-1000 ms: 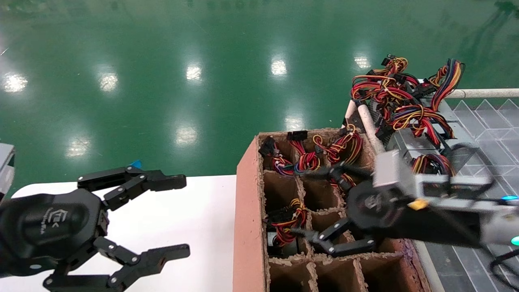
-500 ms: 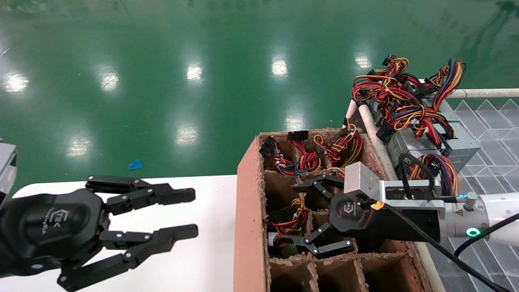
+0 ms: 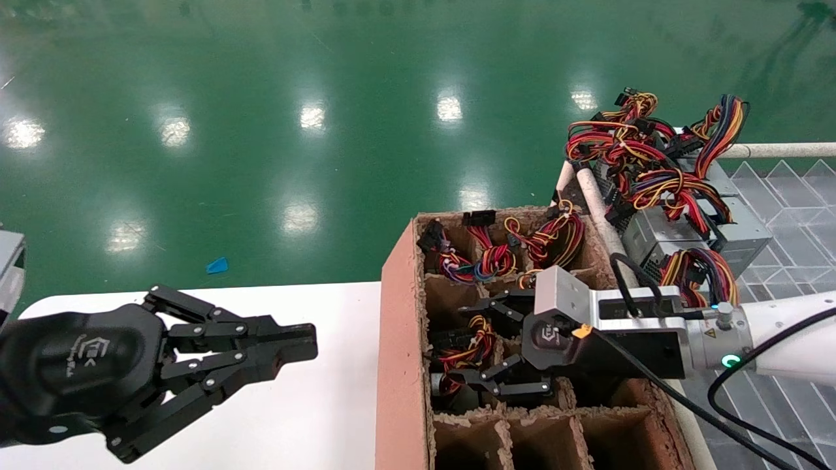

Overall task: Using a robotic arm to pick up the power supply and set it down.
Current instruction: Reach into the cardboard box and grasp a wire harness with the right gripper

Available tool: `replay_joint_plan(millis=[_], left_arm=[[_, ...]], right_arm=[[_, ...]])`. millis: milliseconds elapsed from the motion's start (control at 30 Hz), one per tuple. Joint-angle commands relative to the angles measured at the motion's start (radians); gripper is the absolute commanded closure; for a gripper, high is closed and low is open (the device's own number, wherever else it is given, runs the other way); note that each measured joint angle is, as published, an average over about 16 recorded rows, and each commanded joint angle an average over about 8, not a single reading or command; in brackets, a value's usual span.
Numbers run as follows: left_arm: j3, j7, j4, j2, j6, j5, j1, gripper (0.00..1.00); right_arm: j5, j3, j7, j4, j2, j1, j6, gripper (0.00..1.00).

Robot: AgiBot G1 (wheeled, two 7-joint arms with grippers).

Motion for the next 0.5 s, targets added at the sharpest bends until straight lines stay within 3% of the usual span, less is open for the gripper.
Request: replay_joint_plan(millis=[33, 500], left_arm=[[0.000, 0.000, 0.000, 0.000, 0.000, 0.000, 0.000, 1.00], [0.000, 0.000, 0.000, 0.000, 0.000, 0.000, 0.000, 1.00]], right_arm=[[-0.004, -0.002, -0.014, -0.021, -0.008, 0.009, -0.001, 1.00], [-0.030, -0.020, -0.055, -0.076, -0.020, 0.045, -0.028, 1.00]])
